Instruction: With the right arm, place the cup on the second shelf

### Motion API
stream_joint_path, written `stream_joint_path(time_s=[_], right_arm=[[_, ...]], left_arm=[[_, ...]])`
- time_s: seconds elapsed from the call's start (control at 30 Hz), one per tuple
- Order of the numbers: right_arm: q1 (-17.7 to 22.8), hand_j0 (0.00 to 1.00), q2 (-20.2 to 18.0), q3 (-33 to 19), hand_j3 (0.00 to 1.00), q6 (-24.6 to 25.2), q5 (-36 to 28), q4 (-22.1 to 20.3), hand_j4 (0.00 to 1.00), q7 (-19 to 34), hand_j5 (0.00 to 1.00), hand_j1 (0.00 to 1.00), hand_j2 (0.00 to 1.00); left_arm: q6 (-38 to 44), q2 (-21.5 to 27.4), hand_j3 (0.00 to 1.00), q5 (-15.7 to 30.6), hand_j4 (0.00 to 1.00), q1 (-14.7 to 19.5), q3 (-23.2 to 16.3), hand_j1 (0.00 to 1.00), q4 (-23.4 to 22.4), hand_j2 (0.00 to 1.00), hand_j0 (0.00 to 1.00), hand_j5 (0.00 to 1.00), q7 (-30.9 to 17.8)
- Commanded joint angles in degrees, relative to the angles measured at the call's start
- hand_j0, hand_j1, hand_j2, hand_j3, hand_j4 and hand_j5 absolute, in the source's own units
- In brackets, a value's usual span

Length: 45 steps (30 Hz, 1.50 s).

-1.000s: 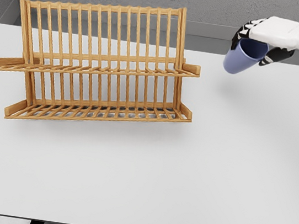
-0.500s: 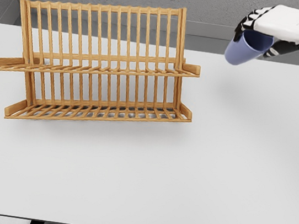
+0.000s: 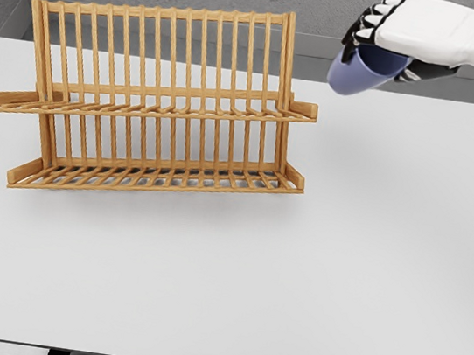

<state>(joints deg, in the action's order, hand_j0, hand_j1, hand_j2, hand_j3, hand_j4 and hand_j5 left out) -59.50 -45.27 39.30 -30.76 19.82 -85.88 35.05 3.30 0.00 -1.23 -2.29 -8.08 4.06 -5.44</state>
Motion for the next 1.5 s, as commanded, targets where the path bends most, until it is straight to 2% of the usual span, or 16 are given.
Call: stream_joint_path(time_s=[0.0,0.73,1.13,1.2,1.47], right_arm=[[0.0,0.62,0.0,-0.5,0.62,0.2,-0.2,-2.0,0.62,0.0,0.62,0.62,0.62],[0.9,0.62,0.5,0.2,0.62,0.3,-0.3,-14.0,0.62,0.0,0.62,0.62,0.62],[3.7,0.61,1.1,0.8,0.61,1.1,-0.1,-13.6,0.61,0.0,0.61,0.61,0.61],[3.6,0.61,1.4,1.7,0.61,3.6,0.0,-13.6,0.61,0.0,0.61,0.61,0.61],[3.3,0.64,2.7,3.3,0.64,5.5,0.8,-13.4,0.64,0.0,0.64,0.64,0.64]], left_arm=[[0.0,0.0,1.0,0.0,1.0,0.0,0.0,1.0,0.0,1.0,1.0,1.0,0.0],[0.0,0.0,1.0,0.0,1.0,0.0,0.0,1.0,0.0,1.0,1.0,1.0,0.0],[0.0,0.0,1.0,0.0,1.0,0.0,0.0,1.0,0.0,1.0,1.0,1.0,0.0],[0.0,0.0,1.0,0.0,1.0,0.0,0.0,1.0,0.0,1.0,1.0,1.0,0.0],[0.0,0.0,1.0,0.0,1.0,0.0,0.0,1.0,0.0,1.0,1.0,1.0,0.0]])
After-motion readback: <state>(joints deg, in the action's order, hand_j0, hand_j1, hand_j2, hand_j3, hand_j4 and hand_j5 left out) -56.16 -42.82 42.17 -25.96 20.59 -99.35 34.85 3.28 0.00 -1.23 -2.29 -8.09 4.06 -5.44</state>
